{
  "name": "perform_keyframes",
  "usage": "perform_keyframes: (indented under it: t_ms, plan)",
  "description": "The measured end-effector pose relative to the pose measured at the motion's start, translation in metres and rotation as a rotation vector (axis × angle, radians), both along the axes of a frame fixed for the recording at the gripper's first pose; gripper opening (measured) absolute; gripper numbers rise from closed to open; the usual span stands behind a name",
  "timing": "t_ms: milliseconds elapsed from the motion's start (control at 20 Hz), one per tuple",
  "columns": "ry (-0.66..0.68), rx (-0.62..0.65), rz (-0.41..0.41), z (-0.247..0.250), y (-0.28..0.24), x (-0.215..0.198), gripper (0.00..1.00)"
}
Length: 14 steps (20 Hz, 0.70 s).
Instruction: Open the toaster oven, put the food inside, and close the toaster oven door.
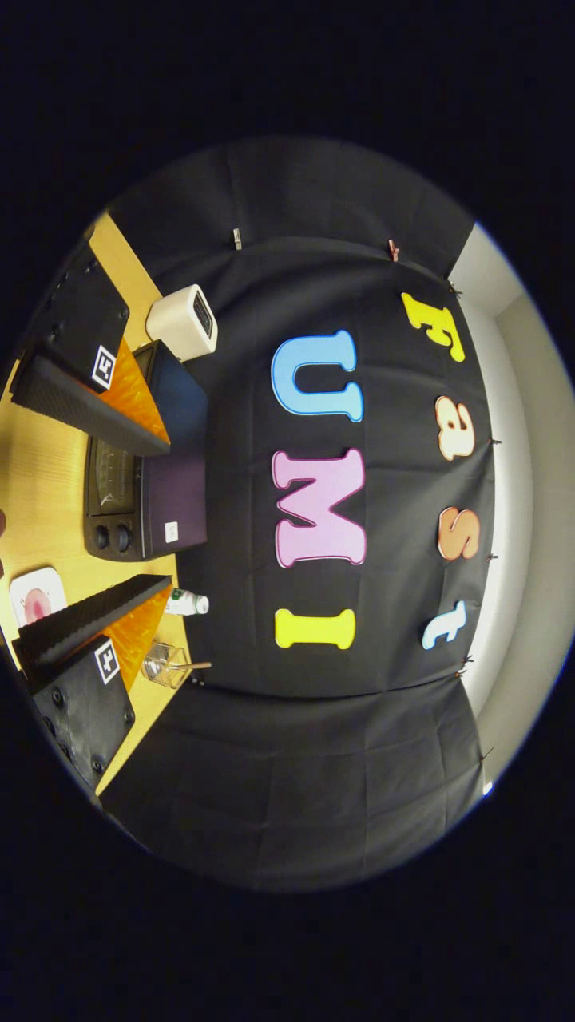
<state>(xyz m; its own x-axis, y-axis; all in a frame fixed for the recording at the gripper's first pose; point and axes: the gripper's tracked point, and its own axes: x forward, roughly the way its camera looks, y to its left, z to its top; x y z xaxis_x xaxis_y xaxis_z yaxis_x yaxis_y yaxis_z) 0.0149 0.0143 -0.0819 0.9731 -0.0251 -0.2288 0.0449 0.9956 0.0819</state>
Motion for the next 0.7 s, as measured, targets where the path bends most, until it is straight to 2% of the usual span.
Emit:
perform_keyframes:
  t_ms: [300,500,700]
  plan:
    - [0.039,-0.037,0.032,-0.028,0.04,0.031,0.98]
    - [0.092,0.018,0.027,-0.049,0.068,0.058,0.98]
    - [0.162,-0.012,0.041,-0.085,0.083,0.08,0.98]
